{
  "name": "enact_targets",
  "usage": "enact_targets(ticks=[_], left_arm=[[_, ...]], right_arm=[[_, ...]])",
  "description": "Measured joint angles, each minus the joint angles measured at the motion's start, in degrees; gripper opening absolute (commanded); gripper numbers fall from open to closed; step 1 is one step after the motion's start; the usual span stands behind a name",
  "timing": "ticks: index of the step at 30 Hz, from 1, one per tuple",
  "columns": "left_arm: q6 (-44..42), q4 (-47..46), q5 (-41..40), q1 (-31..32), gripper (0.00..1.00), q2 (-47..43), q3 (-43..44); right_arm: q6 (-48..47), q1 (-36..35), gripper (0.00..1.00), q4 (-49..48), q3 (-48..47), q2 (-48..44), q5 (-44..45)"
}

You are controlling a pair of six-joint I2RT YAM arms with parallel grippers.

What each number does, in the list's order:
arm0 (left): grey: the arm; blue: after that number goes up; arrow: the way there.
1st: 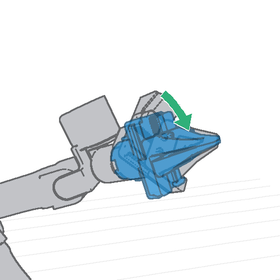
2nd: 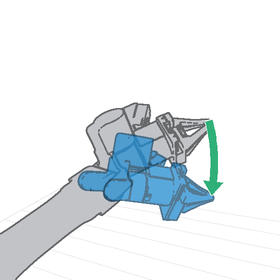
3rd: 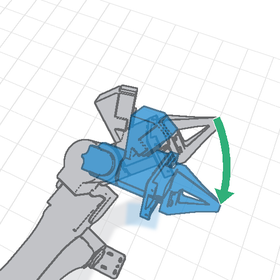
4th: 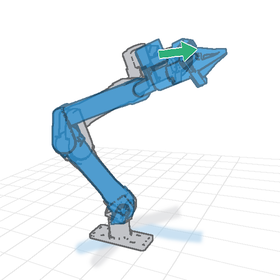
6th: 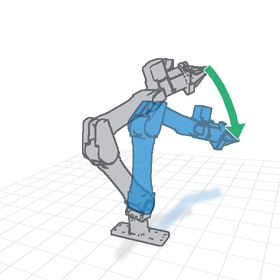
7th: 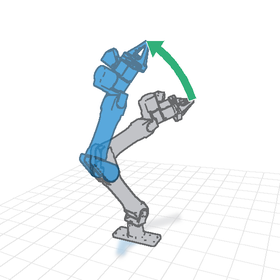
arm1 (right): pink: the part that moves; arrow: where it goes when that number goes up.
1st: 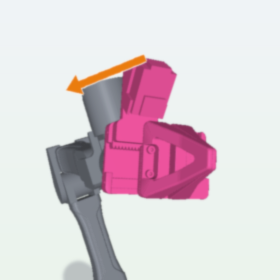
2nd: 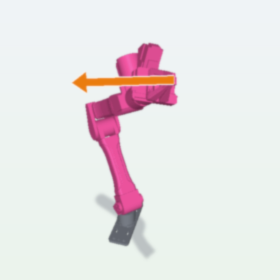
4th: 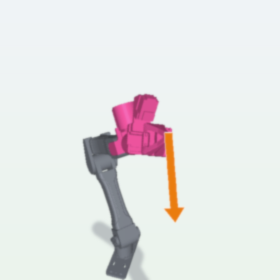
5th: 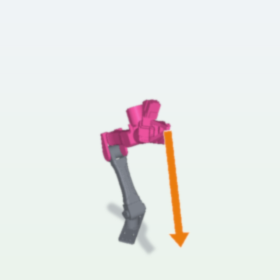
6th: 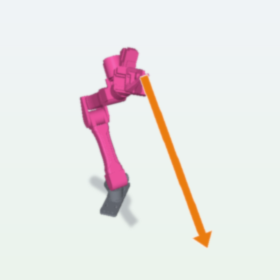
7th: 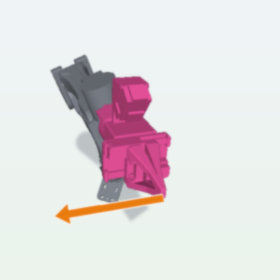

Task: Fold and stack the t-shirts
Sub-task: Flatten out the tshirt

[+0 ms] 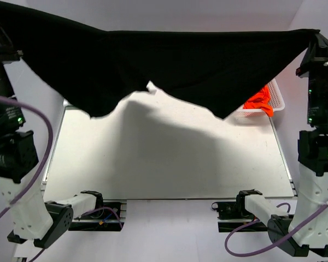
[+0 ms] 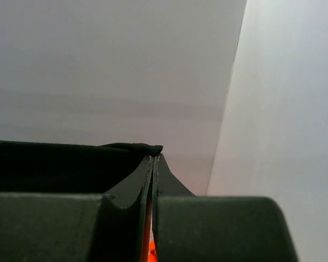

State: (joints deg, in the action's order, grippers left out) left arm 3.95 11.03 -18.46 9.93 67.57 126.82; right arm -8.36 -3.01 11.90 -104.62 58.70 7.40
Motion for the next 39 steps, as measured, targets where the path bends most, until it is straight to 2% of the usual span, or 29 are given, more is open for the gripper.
enact_targets(ticks=[8,21,33,39], left_arm=[[0.4,0.6,3.1,0.0,0.00,-5.6,0.9],[2.5,0.2,9.7,-0.9,0.00,-15.0,7.3],[3.9,0.3,12.0,-1.1,0.00,-15.6,8.1],[4.3,-0.1,12.0,-1.1,0.00,-15.7,3.9]], right_arm=[[-0.9,0.0,0.00,1.5,-2.2,-4.8,-1.7],[-2.5,0.0,0.00,3.1,-6.4,-15.2,-2.4],[-2.9,0.0,0.00,5.3,-7.6,-16.4,-2.4],[-2.6,0.0,0.00,4.6,-2.8,-16.8,-2.4]])
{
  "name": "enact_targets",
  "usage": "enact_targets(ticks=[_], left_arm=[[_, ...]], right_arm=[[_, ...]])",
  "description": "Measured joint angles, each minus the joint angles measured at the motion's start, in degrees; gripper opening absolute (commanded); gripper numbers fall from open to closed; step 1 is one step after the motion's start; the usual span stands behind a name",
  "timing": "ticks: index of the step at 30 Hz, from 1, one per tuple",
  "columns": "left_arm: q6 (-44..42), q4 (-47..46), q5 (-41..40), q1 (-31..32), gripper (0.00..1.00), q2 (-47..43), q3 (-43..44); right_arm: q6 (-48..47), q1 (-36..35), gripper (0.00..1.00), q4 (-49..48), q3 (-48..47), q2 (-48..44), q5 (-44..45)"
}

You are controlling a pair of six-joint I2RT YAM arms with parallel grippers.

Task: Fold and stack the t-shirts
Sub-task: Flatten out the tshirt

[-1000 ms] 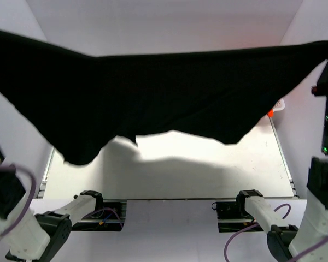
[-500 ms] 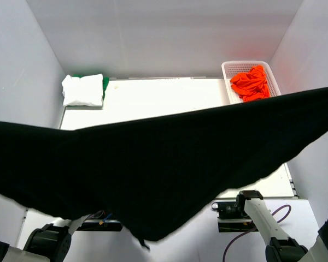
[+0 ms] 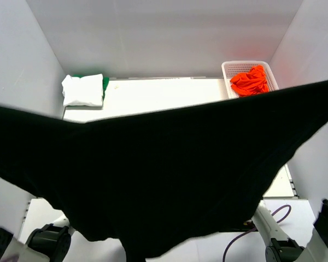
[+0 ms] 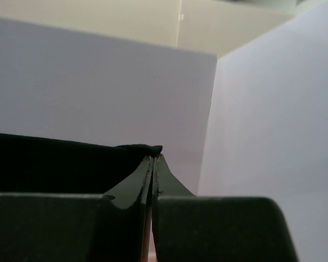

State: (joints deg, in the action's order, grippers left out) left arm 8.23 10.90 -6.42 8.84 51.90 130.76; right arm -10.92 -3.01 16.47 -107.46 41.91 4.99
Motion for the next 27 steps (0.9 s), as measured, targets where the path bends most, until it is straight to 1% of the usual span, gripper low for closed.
enact_targets(ticks=[3,5,8,11,15,17,19,22,27], left_arm=[[0.0,0.2,-0.5,0.0,0.00,0.1,-5.6],[-0.1,0.5,-1.6,0.0,0.00,0.5,-10.2],[-0.7,-2.1,-5.1,0.5,0.00,0.5,-22.8],[-0.6,-2.7,-7.7,0.6,0.00,2.9,-35.1],[1.4,-2.8,-11.0,0.5,0.00,11.1,-46.3],[2.2,-4.1,-12.4,0.5,0.00,14.2,-52.5],[2.6,-4.2,-13.6,0.5,0.00,17.7,-55.8],[2.8,-6.3,-15.5,0.5,0.00,24.1,-56.2],[2.3,-12.9,-17.1,0.4,0.00,32.6,-55.5]], right_arm=[[1.0,0.0,0.00,-0.7,5.9,-0.6,0.6],[2.3,0.0,0.00,-2.7,13.1,-1.2,1.2],[4.8,0.0,0.00,-6.8,28.1,-2.6,1.7],[7.3,0.0,0.00,-7.4,38.9,0.0,2.8],[9.4,0.0,0.00,-9.4,47.7,6.7,4.0],[10.4,0.0,0.00,-11.9,50.5,10.2,4.0],[10.8,0.0,0.00,-14.6,52.5,14.1,3.7],[10.9,0.0,0.00,-18.0,52.1,21.6,3.5],[10.5,0.0,0.00,-21.3,46.2,35.4,3.2]])
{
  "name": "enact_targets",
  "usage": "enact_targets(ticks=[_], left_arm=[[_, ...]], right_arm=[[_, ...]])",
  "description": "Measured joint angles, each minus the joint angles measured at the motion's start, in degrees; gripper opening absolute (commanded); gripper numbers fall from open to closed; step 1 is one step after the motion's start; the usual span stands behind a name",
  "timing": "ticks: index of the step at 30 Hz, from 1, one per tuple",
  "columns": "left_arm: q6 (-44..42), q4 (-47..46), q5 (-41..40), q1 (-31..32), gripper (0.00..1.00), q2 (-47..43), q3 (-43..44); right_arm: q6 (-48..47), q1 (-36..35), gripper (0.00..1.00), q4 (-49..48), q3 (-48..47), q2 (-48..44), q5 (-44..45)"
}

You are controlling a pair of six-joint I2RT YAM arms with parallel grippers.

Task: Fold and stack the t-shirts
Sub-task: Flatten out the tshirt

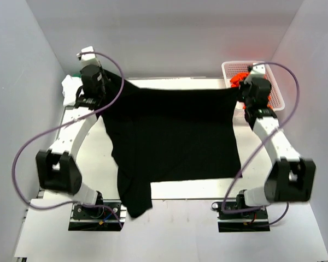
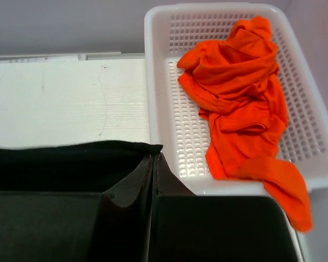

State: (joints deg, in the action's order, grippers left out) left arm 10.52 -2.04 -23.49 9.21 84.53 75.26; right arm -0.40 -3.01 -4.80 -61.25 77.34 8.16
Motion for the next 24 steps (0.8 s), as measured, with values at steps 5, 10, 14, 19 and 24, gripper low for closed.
enact_targets(ticks=[5,10,14,19,24], left_arm=[[-1.6,-3.9,-0.3,-0.3,0.00,10.9,6.2],[-3.6,-6.0,-0.9,-0.4,0.00,23.5,16.3],[-4.5,-6.1,-1.3,-0.4,0.00,33.6,26.2],[-5.3,-4.5,-2.4,-0.5,0.60,45.6,38.9],[-5.2,-3.9,-3.5,-0.9,1.00,54.8,48.0]], right_arm=[[-1.2,0.0,0.00,-2.0,-8.4,12.1,-0.6],[-2.4,0.0,0.00,-3.0,-20.1,24.8,-0.9],[-3.3,-0.1,0.00,-2.5,-29.6,33.9,-0.8],[-4.9,-0.2,0.10,-1.5,-41.2,44.3,0.2],[-7.6,-0.5,0.85,1.2,-54.8,54.6,2.8]])
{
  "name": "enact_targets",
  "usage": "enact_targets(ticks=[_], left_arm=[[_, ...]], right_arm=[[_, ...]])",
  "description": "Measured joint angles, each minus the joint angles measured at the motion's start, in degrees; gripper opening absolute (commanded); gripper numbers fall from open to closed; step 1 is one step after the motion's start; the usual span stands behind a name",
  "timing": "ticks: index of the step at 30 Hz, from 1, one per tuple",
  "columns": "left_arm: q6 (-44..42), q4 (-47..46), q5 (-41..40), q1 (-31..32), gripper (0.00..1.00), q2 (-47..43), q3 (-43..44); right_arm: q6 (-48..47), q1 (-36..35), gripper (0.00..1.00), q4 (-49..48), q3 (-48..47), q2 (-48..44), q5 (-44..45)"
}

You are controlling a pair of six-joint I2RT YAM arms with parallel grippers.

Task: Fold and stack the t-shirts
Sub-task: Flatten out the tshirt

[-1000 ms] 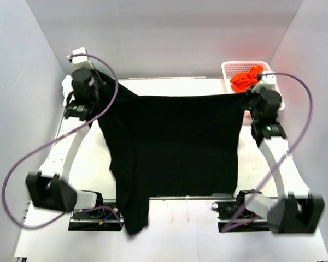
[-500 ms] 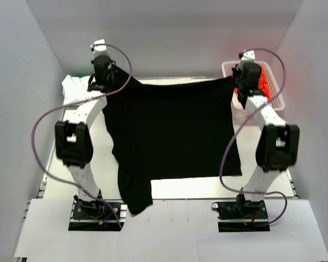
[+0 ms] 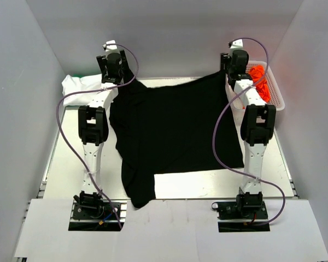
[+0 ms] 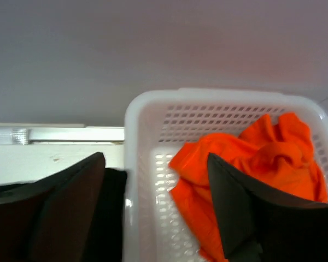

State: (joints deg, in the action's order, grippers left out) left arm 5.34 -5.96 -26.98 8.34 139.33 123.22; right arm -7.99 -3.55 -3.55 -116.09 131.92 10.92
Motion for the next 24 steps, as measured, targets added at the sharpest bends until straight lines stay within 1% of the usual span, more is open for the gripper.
enact_targets(ticks=[1,3,5,9,12,14,16,18,22,24], left_arm=[[0.1,0.2,0.2,0.0,1.00,1.0,0.9],[0.2,0.5,1.2,0.0,1.00,1.9,1.7],[0.6,1.5,2.5,-0.2,1.00,1.9,2.4],[1.7,3.5,4.7,-0.3,1.00,0.3,3.5],[2.8,7.6,6.1,-0.1,1.00,-4.4,1.1],[5.3,12.8,7.4,0.2,1.00,-10.6,-3.3],[8.6,17.9,9.6,0.4,1.00,-18.4,-9.5],[12.3,22.6,12.5,0.5,1.00,-28.4,-18.0],[19.2,29.7,19.5,0.8,1.00,-47.6,-35.1],[21.2,32.6,23.3,0.9,1.00,-53.3,-41.5]], right_arm=[[-0.8,-0.2,0.90,0.6,-3.0,2.0,0.5],[-2.3,-0.6,0.90,1.5,-5.4,3.5,1.2],[-3.8,-1.0,0.90,2.1,-5.4,3.4,1.6],[-4.7,-2.5,0.90,2.6,-1.9,-0.2,2.1],[-4.0,-3.7,0.90,5.8,2.3,-6.1,2.4],[-1.9,-4.5,0.90,8.5,7.4,-12.5,2.1],[1.2,-5.2,0.90,10.2,15.2,-20.8,0.4],[5.2,-5.8,0.90,10.4,24.3,-29.9,-1.8],[13.8,-7.2,0.90,10.2,45.6,-47.9,-9.5],[17.0,-7.9,0.90,11.0,52.4,-53.1,-13.2]])
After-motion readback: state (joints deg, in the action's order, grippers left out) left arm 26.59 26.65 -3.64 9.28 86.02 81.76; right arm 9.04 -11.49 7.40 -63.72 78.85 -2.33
